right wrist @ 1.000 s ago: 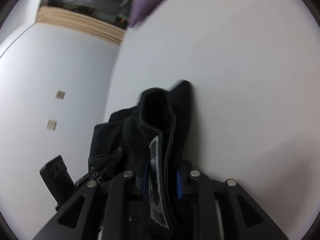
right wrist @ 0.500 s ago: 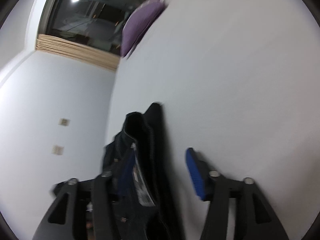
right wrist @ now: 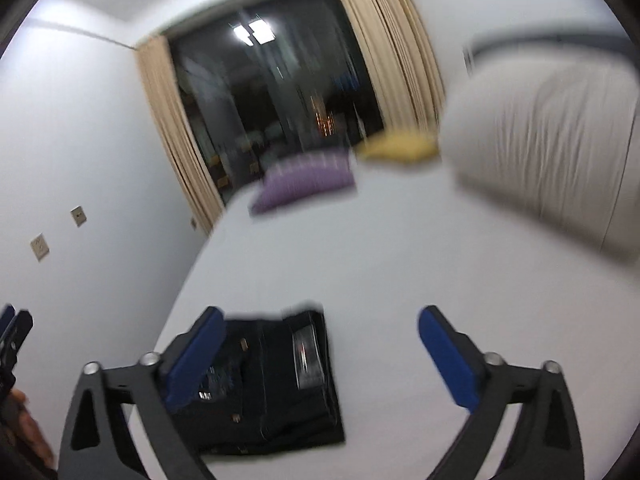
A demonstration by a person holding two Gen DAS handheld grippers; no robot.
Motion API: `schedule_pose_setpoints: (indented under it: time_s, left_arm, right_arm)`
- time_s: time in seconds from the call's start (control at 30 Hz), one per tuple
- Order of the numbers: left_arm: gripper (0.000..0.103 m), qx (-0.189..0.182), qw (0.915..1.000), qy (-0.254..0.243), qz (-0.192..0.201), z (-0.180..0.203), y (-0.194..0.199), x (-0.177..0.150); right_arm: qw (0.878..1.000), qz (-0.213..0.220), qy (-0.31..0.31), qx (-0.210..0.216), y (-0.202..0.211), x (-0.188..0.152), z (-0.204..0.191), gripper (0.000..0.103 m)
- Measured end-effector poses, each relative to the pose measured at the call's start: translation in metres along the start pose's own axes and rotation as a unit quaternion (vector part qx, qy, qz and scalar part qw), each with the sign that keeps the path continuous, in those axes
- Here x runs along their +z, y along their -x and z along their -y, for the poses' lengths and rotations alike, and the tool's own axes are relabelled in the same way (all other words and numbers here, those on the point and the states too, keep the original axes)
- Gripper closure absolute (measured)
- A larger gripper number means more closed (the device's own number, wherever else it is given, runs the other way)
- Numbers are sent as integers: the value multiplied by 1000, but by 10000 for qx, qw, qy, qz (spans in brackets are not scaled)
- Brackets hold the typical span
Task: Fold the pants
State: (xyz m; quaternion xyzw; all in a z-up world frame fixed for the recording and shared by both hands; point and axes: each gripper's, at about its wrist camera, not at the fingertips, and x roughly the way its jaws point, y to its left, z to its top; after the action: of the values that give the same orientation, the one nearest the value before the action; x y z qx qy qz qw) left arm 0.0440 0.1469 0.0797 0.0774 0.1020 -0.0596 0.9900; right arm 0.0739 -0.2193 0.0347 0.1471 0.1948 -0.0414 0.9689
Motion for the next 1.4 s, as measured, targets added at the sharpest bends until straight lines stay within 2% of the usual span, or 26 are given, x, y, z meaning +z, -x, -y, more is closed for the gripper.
schedule_pose_setpoints:
  time_s: [0.07, 0.13, 0.33, 0.4, 0.5, 0.57, 0.7, 0.83, 1.17, 1.4]
  left_arm:
    - [0, -208, 9997, 115, 6, -2, 19, 4]
    - [0, -205, 9995, 214, -136, 3, 28, 10]
    - [0, -170, 9962, 342, -778, 5, 61, 0]
    - [0, -105, 9953, 353, -897, 5, 67, -7]
    - [0, 22, 9940, 396, -1024, 7, 75, -23]
    - [0, 78, 9913, 384, -1254, 9, 71, -35]
    - [0, 148, 9818, 440, -1842, 11, 54, -59]
    - [0, 142, 9735, 552, -2213, 10, 40, -78]
    - [0, 105, 9598, 594, -2742, 16, 7, -113]
    - [0, 58, 9521, 644, -2988, 16, -11, -129]
  right_arm:
    - [9973, 602, 424, -45, 34, 9, -21, 0]
    - [9928, 942, 741, -40, 61, 13, -30, 0]
    - [9878, 1147, 1052, -96, 108, 16, -62, 0]
    - [9905, 933, 1009, -14, 111, 13, -67, 0]
    - [9944, 566, 881, -117, 113, 2, -70, 0]
    - [9957, 378, 828, -157, 110, -8, -69, 0]
    - [9971, 32, 687, -334, 98, -26, -65, 0]
    - [9948, -208, 794, -602, 88, -42, -68, 0]
    - [9909, -894, 668, -754, 61, -66, -57, 0]
    - [9870, -1172, 816, -737, 51, -80, -62, 0]
